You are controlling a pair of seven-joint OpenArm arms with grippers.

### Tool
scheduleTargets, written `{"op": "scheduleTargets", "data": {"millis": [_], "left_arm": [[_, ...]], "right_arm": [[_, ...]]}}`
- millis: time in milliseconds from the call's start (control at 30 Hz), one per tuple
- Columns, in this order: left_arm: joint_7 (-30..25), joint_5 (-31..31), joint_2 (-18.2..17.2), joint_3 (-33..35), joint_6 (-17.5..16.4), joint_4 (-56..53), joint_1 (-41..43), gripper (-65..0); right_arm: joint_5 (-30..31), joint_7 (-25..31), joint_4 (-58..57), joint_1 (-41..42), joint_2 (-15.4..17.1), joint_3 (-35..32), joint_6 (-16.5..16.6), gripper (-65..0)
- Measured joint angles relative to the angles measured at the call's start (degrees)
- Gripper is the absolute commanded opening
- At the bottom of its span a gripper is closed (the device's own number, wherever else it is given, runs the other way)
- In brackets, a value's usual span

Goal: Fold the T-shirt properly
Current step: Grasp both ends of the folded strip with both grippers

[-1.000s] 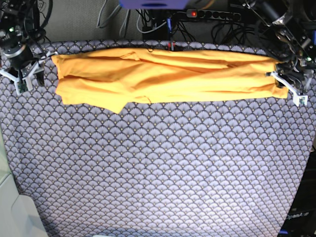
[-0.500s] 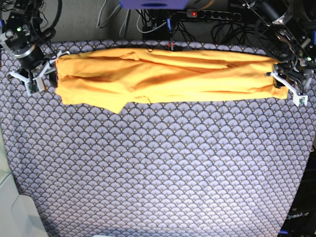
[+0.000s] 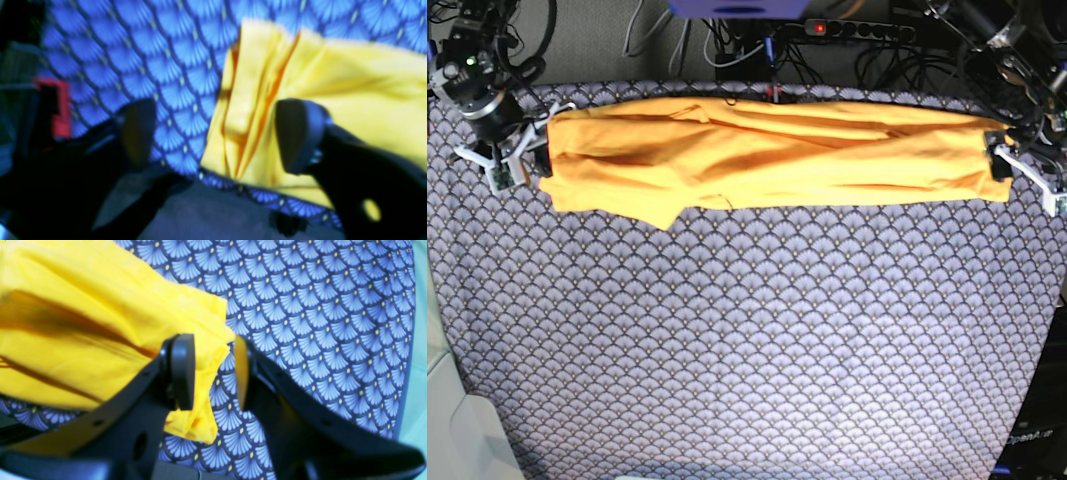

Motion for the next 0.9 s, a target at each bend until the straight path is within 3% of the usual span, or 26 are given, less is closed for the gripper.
{"op": "scheduleTargets", "data": {"millis": [267, 467, 700, 767, 900], "left_arm": [[-0.07, 0.17, 0.07, 0.07, 0.00, -0.70, 0.00, -2.6], [-1.68, 0.72, -0.13, 0.13, 0.02, -9.64, -1.92, -2.6], [-2.82, 0.44, -0.35, 0.31, 0.02, -11.13, -2.03, -3.5], [-2.86, 0.42, -0.22, 0.28, 0.02, -11.13, -2.03, -9.8], [-2.86, -0.48, 0.15, 0.42, -0.11, -11.15, -1.92, -34.9]], "right_arm": [[-0.02, 0.00, 0.00, 0.00, 0.02, -0.02, 0.00, -44.0], [-0.02, 0.00, -0.11, 0.00, 0.02, -0.02, 0.00, -44.0], [-0.02, 0.00, -0.11, 0.00, 0.04, 0.22, -0.02, -44.0], [-0.02, 0.00, -0.11, 0.00, 0.04, 0.22, -0.02, -44.0], [-0.02, 0.00, -0.11, 0.00, 0.02, 0.22, 0.00, -44.0]]}}
